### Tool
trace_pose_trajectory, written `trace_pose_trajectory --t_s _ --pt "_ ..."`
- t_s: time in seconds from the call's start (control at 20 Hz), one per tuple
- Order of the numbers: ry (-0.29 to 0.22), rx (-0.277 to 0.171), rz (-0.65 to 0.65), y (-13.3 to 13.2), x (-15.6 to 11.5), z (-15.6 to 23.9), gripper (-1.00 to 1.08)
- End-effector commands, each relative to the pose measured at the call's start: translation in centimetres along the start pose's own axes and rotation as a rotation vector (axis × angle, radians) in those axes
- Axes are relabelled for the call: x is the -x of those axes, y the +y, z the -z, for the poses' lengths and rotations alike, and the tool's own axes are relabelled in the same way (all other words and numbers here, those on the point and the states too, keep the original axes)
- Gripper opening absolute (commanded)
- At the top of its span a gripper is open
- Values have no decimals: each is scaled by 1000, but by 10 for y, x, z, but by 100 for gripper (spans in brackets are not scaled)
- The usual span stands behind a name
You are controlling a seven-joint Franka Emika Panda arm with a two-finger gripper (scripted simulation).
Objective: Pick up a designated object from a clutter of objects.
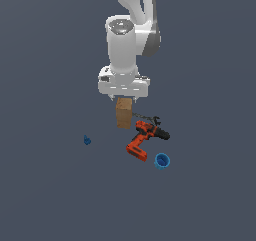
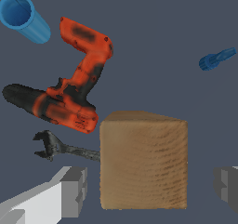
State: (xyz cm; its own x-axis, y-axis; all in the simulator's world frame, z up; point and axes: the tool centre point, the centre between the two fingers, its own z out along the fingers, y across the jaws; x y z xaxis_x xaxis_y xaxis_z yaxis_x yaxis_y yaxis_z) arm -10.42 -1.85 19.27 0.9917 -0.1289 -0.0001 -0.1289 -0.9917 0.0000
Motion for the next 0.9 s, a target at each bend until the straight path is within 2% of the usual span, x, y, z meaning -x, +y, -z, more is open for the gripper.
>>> trace_pose_trajectory --t_s 0.0,0.5,0.8,0.85 --pt "0 0 0 0 0 -3 100" --pt "0 0 -1 0 2 -41 100" --pt "0 0 -1 0 2 -50 100" --pt "0 0 -1 0 2 -50 -100"
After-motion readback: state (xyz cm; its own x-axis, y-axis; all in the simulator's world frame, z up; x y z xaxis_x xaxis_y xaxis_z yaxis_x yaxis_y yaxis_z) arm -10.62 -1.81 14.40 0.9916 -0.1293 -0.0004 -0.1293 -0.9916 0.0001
